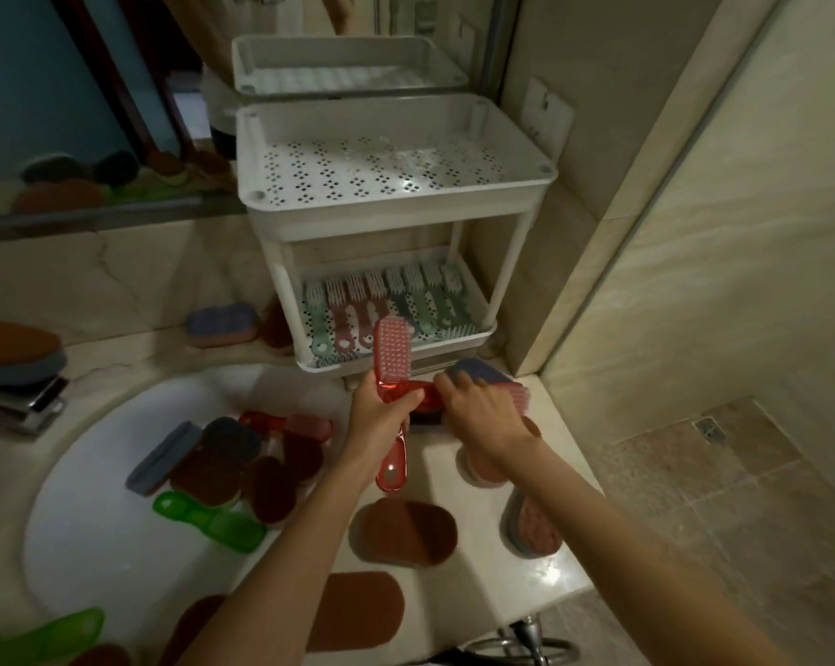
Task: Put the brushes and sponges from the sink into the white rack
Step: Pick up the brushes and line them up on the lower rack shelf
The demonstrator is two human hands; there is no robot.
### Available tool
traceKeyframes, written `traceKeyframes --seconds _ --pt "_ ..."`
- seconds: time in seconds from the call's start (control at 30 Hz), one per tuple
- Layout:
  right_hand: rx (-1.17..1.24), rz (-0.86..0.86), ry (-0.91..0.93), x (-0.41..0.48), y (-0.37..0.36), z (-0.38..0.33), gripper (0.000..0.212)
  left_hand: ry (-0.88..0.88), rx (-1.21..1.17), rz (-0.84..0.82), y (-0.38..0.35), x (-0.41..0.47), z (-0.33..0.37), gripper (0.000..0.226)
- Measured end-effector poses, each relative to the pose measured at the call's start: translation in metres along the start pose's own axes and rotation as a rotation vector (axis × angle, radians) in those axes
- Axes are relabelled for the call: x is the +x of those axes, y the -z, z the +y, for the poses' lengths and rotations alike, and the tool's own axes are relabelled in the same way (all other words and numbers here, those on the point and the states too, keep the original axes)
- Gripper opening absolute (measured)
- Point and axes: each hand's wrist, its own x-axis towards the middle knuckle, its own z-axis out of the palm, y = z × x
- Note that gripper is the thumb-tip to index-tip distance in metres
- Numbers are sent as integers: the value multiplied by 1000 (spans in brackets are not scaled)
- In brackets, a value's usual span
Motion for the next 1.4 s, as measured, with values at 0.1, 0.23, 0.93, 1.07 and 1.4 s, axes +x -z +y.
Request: traceKeyframes --seconds 0.1,0.23,0.93,1.07,1.4 --pt "146 133 79 6 -5 -11 38 -1 -89 88 13 3 -1 17" --pt "613 379 -190 6 -21 -21 20 -34 -244 194 21 9 0 21" --pt "636 -86 -307 113 14 -23 38 -72 229 244 88 0 -14 20" --pt "211 -70 -65 154 10 -34 51 -20 315 268 105 3 -19 13" --pt "-61 -193 238 195 -15 -41 63 44 386 345 119 13 -26 14"
